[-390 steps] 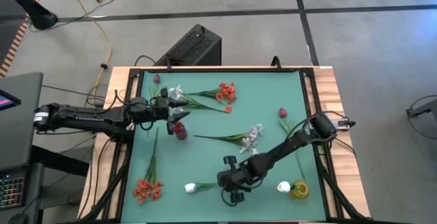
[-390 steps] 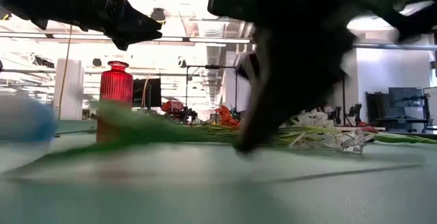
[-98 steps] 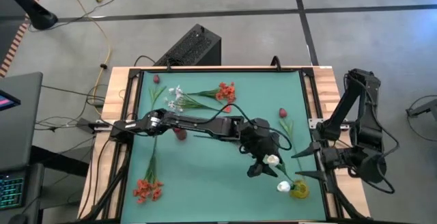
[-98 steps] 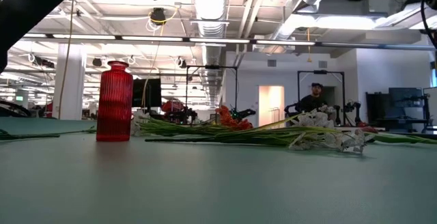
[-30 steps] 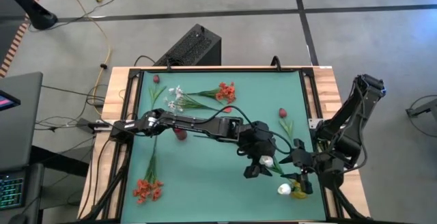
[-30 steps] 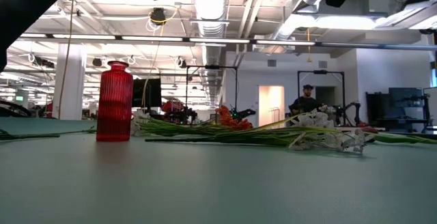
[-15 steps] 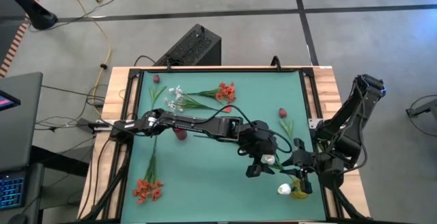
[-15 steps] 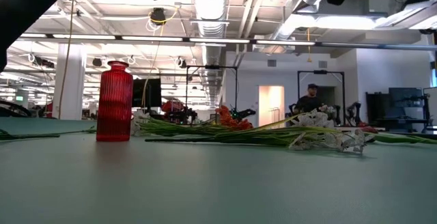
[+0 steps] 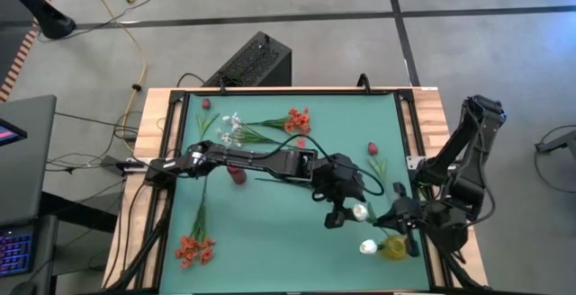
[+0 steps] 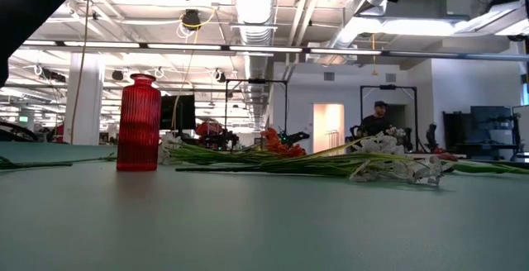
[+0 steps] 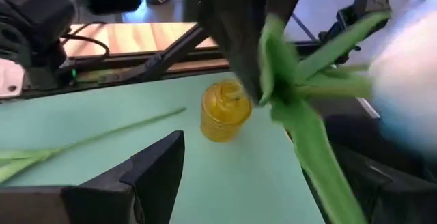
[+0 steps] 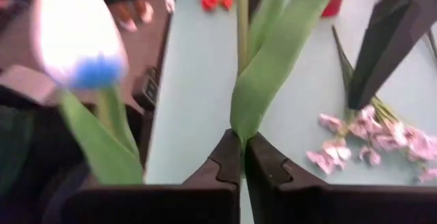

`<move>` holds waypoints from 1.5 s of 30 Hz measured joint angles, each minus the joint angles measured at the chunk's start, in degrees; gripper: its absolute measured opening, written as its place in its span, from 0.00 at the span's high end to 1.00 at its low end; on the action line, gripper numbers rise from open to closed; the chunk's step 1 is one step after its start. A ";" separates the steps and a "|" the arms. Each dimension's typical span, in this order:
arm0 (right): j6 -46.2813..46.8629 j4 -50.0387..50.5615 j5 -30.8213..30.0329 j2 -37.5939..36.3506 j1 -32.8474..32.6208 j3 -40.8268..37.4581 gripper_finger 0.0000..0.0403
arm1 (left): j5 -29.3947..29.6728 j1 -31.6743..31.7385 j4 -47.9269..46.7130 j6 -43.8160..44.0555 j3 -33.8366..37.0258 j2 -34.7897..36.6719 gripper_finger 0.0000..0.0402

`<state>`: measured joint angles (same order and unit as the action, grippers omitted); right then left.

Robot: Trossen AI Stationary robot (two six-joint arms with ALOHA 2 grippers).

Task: Sort flowers into vase by color
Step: Put the white flower into the yellow vase

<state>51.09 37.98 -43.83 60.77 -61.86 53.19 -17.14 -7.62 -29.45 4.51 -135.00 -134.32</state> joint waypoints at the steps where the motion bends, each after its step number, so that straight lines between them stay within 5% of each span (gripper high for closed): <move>1: -0.02 -0.59 -0.94 -0.40 -0.79 0.00 0.91 | 0.05 0.03 -0.86 0.00 -0.01 0.10 0.33; 15: 3.77 -0.57 -23.97 1.23 -19.72 -0.41 0.92 | 0.50 0.07 -7.01 -0.87 0.03 2.80 0.33; 21: 4.38 -0.46 -28.13 4.59 -23.74 -0.96 0.92 | 0.48 0.07 -8.90 -1.31 -0.02 4.42 0.33; 28: 4.13 -0.28 -28.31 8.69 -24.01 -0.98 0.91 | 2.16 -1.26 -13.03 -2.32 0.00 5.16 0.33; 45: 3.97 -0.73 -15.64 7.42 -23.99 -0.98 0.73 | 26.15 -5.62 -21.59 2.04 0.29 8.24 0.46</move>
<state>55.06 37.25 -59.46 68.19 -85.84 52.21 9.01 -13.24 -51.04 6.56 -134.72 -126.08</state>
